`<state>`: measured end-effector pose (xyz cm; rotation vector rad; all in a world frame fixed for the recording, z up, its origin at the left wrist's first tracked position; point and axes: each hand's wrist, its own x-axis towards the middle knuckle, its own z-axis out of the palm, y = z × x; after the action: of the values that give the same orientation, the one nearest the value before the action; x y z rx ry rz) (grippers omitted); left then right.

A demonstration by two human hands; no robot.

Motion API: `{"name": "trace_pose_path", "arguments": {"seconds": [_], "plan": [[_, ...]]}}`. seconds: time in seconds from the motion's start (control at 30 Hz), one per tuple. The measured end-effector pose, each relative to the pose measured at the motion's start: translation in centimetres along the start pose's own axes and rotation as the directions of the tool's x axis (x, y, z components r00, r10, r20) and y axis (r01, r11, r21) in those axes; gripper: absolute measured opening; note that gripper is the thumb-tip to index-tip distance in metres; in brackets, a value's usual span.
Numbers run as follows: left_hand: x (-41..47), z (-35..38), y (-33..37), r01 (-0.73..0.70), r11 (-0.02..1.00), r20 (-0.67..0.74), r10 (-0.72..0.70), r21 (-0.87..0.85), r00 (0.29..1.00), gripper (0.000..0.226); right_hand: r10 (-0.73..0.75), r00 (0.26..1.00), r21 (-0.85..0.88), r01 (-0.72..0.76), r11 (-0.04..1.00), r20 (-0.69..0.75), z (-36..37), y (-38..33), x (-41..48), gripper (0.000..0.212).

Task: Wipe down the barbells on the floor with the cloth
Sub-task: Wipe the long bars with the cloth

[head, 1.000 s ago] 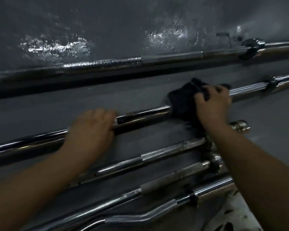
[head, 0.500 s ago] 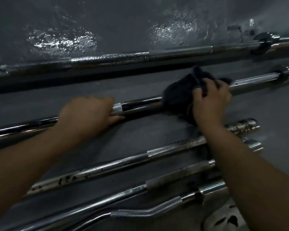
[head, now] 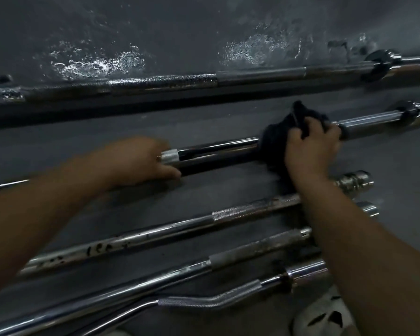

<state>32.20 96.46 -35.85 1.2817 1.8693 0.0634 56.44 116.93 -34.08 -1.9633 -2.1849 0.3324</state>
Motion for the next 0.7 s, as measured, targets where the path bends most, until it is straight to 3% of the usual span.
{"name": "trace_pose_path", "arguments": {"seconds": [0.07, 0.13, 0.2, 0.23, 0.27, 0.3, 0.33, 0.37, 0.4, 0.43, 0.47, 0.5, 0.57, 0.63, 0.67, 0.7], "plan": [[-1.3, 2.0, 0.4, 0.016, 0.971, -0.358, 0.073, 0.238, 0.931, 0.036, -0.074, 0.996, -0.012, 0.074, 0.997, 0.044, 1.7, -4.6, -3.8, 0.050], [-2.4, 3.0, 1.5, 0.037, 0.947, -0.436, 0.111, 0.318, 0.893, 0.035, -0.327, 0.938, 0.005, 0.328, 0.945, 0.114, 2.8, -8.4, -9.6, 0.047], [-0.9, 1.3, 1.4, 0.051, 0.968, -0.240, 0.010, 0.247, 0.971, 0.038, -0.550, 0.806, 0.032, 0.557, 0.830, 0.218, 2.6, -8.3, -12.4, 0.052], [0.2, 0.0, 0.8, 0.058, 0.990, -0.054, -0.052, 0.126, 0.997, 0.041, -0.625, 0.743, 0.036, 0.636, 0.770, 0.237, 2.1, -7.2, -11.1, 0.053], [1.1, -1.3, 0.4, 0.072, 0.997, 0.125, -0.073, 0.016, 0.989, 0.047, -0.652, 0.726, 0.013, 0.666, 0.746, 0.217, 1.7, -5.5, -8.7, 0.053], [1.7, -2.2, 0.3, 0.072, 0.997, 0.202, -0.063, -0.039, 0.977, 0.053, -0.618, 0.765, -0.049, 0.634, 0.772, 0.181, 1.2, -3.5, -6.0, 0.053], [1.8, -2.2, 0.1, 0.062, 0.998, 0.178, -0.056, -0.031, 0.983, 0.057, -0.539, 0.833, -0.115, 0.552, 0.826, 0.127, 0.6, -1.6, -3.3, 0.053], [1.5, -1.3, 0.0, 0.066, 0.996, 0.060, -0.069, 0.058, 0.996, 0.055, -0.426, 0.901, -0.145, 0.434, 0.889, 0.085, 0.2, 0.3, -0.8, 0.056], [0.6, 0.1, 0.2, 0.075, 0.979, -0.142, -0.048, 0.191, 0.989, 0.049, -0.301, 0.953, -0.127, 0.304, 0.944, 0.039, 0.0, 1.5, 0.7, 0.059], [-0.5, 1.6, 0.9, 0.078, 0.956, -0.307, 0.013, 0.281, 0.952, 0.042, -0.184, 0.983, -0.078, 0.183, 0.980, 0.003, 0.2, 1.6, 1.0, 0.061], [-1.3, 2.5, 1.7, 0.090, 0.944, -0.380, 0.039, 0.316, 0.924, 0.037, -0.092, 0.996, -0.028, 0.092, 0.995, -0.005, 0.8, 0.3, 0.1, 0.060], [-1.2, 2.5, 1.9, 0.094, 0.946, -0.366, 0.027, 0.309, 0.930, 0.037, -0.069, 0.997, 0.002, 0.069, 0.998, 0.017, 1.6, -1.8, -1.9, 0.058], [-0.1, 0.2, 2.0, 0.073, 0.989, -0.150, -0.053, 0.131, 0.987, 0.036, -0.289, 0.954, 0.097, 0.281, 0.955, 0.079, 3.1, -6.5, -7.4, 0.050], [0.9, -2.3, 2.2, 0.073, 0.997, 0.141, -0.070, -0.021, 0.988, 0.026, -0.539, 0.821, 0.187, 0.509, 0.840, 0.188, 3.8, -8.6, -12.4, 0.051], [0.8, -2.6, 2.1, 0.069, 0.997, 0.156, -0.065, -0.020, 0.986, 0.024, -0.600, 0.771, 0.192, 0.569, 0.800, 0.214, 3.7, -8.2, -12.9, 0.053], [0.3, -2.3, 1.9, 0.066, 0.997, 0.077, -0.069, 0.042, 0.995, 0.022, -0.632, 0.747, 0.163, 0.610, 0.775, 0.206, 3.2, -7.3, -11.5, 0.053]]}}
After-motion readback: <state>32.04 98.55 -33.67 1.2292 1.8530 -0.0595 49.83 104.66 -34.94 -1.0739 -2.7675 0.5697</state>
